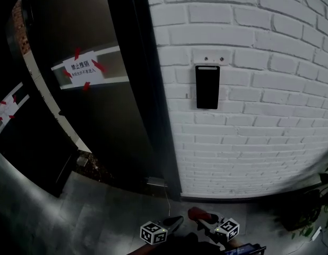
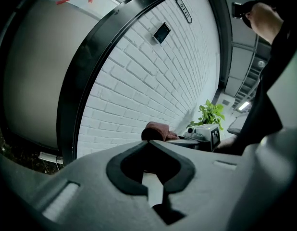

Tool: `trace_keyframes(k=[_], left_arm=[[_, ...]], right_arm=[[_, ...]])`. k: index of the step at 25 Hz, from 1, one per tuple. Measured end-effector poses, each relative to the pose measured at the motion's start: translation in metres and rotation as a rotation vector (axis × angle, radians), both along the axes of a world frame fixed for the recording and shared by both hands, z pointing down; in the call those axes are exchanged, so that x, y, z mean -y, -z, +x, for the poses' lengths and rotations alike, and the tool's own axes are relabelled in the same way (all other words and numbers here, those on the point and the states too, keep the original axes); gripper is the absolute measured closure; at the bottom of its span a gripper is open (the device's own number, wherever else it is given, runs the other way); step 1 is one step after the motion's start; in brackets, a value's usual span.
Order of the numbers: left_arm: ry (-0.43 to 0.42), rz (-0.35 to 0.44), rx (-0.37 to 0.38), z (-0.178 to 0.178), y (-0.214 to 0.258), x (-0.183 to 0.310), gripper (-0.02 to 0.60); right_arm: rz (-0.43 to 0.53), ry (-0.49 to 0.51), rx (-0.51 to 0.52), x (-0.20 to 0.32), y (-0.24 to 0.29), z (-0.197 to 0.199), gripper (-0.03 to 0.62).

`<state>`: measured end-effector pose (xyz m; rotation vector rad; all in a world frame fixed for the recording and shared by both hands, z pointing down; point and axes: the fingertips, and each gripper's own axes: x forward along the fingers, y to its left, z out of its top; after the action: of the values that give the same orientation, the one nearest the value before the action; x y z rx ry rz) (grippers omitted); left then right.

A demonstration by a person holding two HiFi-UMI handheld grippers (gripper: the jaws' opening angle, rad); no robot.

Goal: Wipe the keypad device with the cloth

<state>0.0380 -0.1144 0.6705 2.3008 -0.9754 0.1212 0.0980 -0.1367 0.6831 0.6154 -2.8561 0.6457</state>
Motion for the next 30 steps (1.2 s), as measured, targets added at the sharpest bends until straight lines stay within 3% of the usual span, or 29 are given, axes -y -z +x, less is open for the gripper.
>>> trace_keyframes(k=[8, 13, 18, 22, 26, 30], left_arm=[[-0.031, -0.004, -0.010, 0.002, -0.004, 0.005, 0.577], [-0.017, 0.036, -0.043, -0.009, 0.010, 0.019, 0.577], [0.007, 0.024, -0.069, -0.030, 0.007, 0.019, 0.577], [0.044, 0.028, -0.095, -0.051, 0.009, 0.025, 0.577], [0.061, 0.029, -0.113, -0.063, 0.009, 0.034, 0.577], [0.053, 0.039, -0.120, -0.065, 0.012, 0.044, 0.577]], right_arm=[[0.032, 0.015, 0.001, 0.009, 0.005, 0.000, 0.485], [0.041, -0.039, 0.127, 0.062, 0.058, 0.009, 0.485], [0.210, 0.040, 0.009, 0.108, 0.096, 0.015, 0.484], [0.292, 0.086, -0.076, 0.134, 0.127, 0.021, 0.485], [0.473, 0.086, -0.073, 0.160, 0.222, -0.001, 0.484], [0.730, -0.033, -0.075, 0.186, 0.337, -0.017, 0.484]])
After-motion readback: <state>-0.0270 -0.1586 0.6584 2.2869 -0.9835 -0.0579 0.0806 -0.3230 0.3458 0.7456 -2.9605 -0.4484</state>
